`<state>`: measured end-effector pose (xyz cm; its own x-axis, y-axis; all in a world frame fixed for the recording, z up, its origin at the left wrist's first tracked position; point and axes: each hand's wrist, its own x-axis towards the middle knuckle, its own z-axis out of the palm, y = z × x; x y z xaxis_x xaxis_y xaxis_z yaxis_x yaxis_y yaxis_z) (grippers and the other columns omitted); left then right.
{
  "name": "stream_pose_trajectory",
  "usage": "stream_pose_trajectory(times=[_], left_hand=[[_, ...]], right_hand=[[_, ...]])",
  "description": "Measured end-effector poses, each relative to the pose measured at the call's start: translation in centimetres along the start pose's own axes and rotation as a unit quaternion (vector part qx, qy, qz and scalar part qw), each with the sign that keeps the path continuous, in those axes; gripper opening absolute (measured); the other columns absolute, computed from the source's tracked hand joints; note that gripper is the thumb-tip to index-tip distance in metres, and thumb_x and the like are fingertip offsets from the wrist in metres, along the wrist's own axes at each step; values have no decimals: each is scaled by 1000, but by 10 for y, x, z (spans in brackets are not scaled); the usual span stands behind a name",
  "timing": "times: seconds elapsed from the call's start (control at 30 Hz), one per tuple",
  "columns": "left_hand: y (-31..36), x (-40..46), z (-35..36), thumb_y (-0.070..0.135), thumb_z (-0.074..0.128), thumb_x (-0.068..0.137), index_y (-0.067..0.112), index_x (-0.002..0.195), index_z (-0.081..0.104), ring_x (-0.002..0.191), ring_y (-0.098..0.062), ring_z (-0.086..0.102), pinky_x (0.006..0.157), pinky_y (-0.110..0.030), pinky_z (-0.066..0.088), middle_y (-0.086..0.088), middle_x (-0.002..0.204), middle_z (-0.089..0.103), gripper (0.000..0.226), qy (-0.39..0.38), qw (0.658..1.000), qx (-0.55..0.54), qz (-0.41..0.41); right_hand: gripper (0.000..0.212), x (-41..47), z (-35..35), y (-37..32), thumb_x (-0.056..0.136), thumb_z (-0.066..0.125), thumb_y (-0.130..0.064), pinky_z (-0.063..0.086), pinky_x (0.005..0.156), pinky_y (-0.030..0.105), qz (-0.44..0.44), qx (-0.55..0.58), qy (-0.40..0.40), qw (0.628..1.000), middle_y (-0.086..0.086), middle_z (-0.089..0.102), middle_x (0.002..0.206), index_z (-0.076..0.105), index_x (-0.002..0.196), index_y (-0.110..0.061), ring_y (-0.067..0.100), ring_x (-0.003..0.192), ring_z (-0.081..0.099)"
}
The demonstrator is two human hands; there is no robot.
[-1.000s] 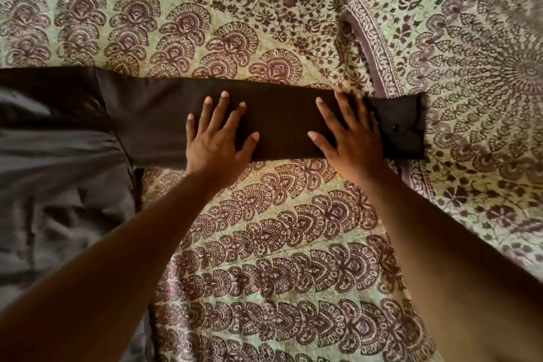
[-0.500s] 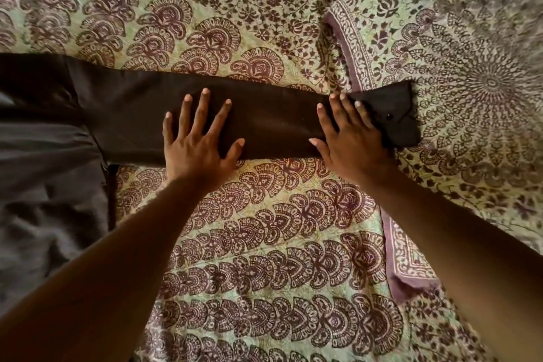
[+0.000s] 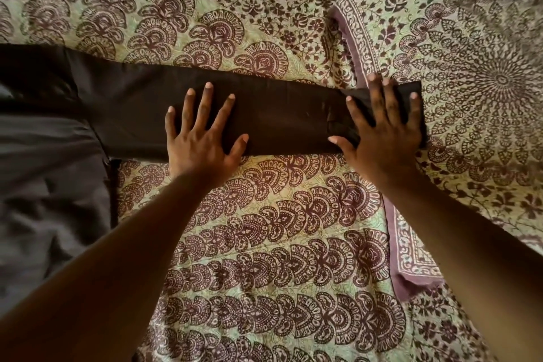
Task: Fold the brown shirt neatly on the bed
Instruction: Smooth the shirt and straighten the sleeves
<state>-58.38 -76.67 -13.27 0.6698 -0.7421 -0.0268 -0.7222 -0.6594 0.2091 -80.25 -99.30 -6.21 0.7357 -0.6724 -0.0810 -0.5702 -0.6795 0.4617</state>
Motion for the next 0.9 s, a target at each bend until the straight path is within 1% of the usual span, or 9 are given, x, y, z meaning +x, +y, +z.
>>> stream_pose_trajectory(times=[0.23, 0.33, 0.4, 0.47, 0.5, 0.63, 0.73, 0.83, 0.9], left_hand=[[-5, 1, -10, 77, 29, 91, 47, 161, 6, 160, -26, -5, 127, -58, 2, 5, 173, -5, 79, -47, 999, -15, 9], [-14, 14, -28, 66, 33, 100, 50, 158, 20, 159, -18, -10, 127, -52, -9, 10, 173, -4, 61, -128, 980, -151, -12], [-29, 24, -51, 48, 38, 107, 36, 155, 41, 159, -16, 5, 129, -49, -1, 5, 172, 15, 49, -196, 885, -416, -68], [-48, 21, -73, 43, 53, 100, 18, 139, 64, 146, -17, 41, 125, -45, 30, -5, 157, 48, 48, -138, 766, -610, -146], [-64, 13, -82, 46, 59, 93, 15, 127, 72, 133, -16, 56, 116, -42, 44, -5, 143, 63, 49, -73, 771, -611, -165], [-142, -36, -87, 20, 52, 89, 16, 109, 74, 111, -22, 65, 94, -34, 51, -2, 118, 72, 30, 116, 936, -309, -125], [-200, -79, -87, 20, 45, 84, 18, 112, 69, 114, -31, 56, 92, -42, 47, -5, 121, 65, 36, 133, 970, -162, -125], [-248, -107, -78, 21, 47, 85, 19, 115, 68, 117, -33, 54, 96, -46, 45, -4, 126, 63, 36, 123, 983, -89, -99], [-273, -117, -73, 24, 49, 88, 18, 123, 65, 128, -32, 52, 105, -46, 41, -3, 140, 59, 39, 108, 989, -71, -75]], right_hand=[[83, -1, -32, -55, 100, 30, -68, 10, 122, 67, -6, 85, 8, 996, 20, 9, 171, 30, 160, -11, 41, 159, 5], [71, 3, -53, -109, 105, 21, -52, 18, 124, 60, -54, 173, 27, 983, 18, 16, 171, 32, 158, -6, 38, 159, 11], [63, 11, -67, -148, 108, 22, -41, 20, 126, 57, -101, 245, 2, 964, 15, 9, 173, 27, 161, -7, 35, 160, 4], [58, 22, -71, -178, 110, 30, -35, 20, 126, 57, -153, 296, -36, 942, 10, 3, 174, 22, 163, -13, 32, 160, -2], [58, 27, -70, -191, 110, 31, -38, 20, 126, 58, -168, 314, -46, 933, 8, 3, 174, 21, 164, -19, 31, 161, -1], [71, 26, -65, -226, 104, 20, -65, 10, 125, 62, -61, 313, -57, 946, 7, 4, 174, 16, 165, -29, 35, 160, 1], [80, 16, -90, -269, 104, 19, -66, 14, 123, 65, -40, 290, 14, 956, 15, 9, 172, 22, 163, -13, 40, 159, 5], [72, 14, -121, -330, 107, 28, -57, 20, 123, 60, -175, 301, 98, 932, 11, 14, 173, 24, 162, -10, 35, 160, 10], [74, 13, -134, -366, 106, 31, -58, 22, 123, 58, -246, 333, 80, 907, 7, 11, 173, 18, 164, -15, 32, 160, 8]])
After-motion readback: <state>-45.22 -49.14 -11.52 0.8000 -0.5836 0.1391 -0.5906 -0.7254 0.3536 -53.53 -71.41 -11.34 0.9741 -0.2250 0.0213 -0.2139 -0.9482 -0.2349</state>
